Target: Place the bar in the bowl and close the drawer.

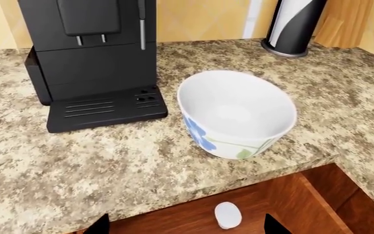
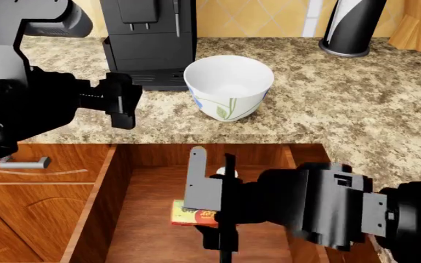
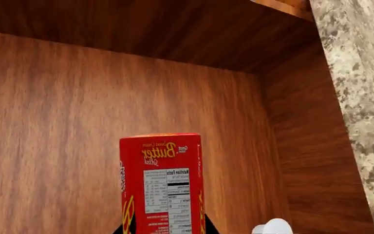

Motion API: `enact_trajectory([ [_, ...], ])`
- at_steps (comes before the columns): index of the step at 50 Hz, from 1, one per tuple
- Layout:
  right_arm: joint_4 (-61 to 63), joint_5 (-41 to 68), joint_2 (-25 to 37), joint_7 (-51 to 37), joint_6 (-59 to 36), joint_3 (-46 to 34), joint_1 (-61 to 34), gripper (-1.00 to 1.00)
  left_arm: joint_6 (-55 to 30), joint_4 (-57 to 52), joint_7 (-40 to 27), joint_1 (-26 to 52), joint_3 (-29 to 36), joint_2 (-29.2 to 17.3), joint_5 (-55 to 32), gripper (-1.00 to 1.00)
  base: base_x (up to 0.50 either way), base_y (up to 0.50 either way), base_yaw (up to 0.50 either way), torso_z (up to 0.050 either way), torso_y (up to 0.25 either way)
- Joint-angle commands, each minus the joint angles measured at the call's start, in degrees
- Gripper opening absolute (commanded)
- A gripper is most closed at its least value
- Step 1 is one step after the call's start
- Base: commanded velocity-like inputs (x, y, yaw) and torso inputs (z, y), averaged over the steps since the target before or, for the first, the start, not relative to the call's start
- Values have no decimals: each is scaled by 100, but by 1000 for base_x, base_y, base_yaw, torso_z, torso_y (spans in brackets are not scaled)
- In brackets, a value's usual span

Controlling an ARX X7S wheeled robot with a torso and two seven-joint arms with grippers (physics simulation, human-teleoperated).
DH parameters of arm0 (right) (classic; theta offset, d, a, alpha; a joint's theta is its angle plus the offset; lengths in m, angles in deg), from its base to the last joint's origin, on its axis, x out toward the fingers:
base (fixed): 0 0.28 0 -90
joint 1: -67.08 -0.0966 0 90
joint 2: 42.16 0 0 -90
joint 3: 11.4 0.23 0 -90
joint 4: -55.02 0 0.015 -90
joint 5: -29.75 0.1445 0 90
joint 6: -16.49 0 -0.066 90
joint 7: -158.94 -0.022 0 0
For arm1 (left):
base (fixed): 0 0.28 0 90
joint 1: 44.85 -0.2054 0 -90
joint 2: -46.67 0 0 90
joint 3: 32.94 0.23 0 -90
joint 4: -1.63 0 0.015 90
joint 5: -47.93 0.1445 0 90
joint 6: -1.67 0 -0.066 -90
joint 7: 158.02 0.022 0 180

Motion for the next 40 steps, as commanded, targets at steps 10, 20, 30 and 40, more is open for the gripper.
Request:
enact_trajectory([
  [10,490,1273,629,25,-814,1518,-1731,-100,-36,327,-39,581,21,105,96,100,0,0,0,0,1],
  [20,-279,1506,493,309,-1059,1946,-2500,-100,-174,1052,415,1112,90,352,716,100,0,0,0,0,0],
  [30,-1922,1264,-113,381,-962,2241,-2996,-100,-256,1856,1257,1848,249,680,1732,100,0,0,0,0,1],
  [40,-4816,592,-1264,525,-371,2336,-3390,-100,-33,2500,2007,2228,512,864,2744,100,0,0,0,0,1],
])
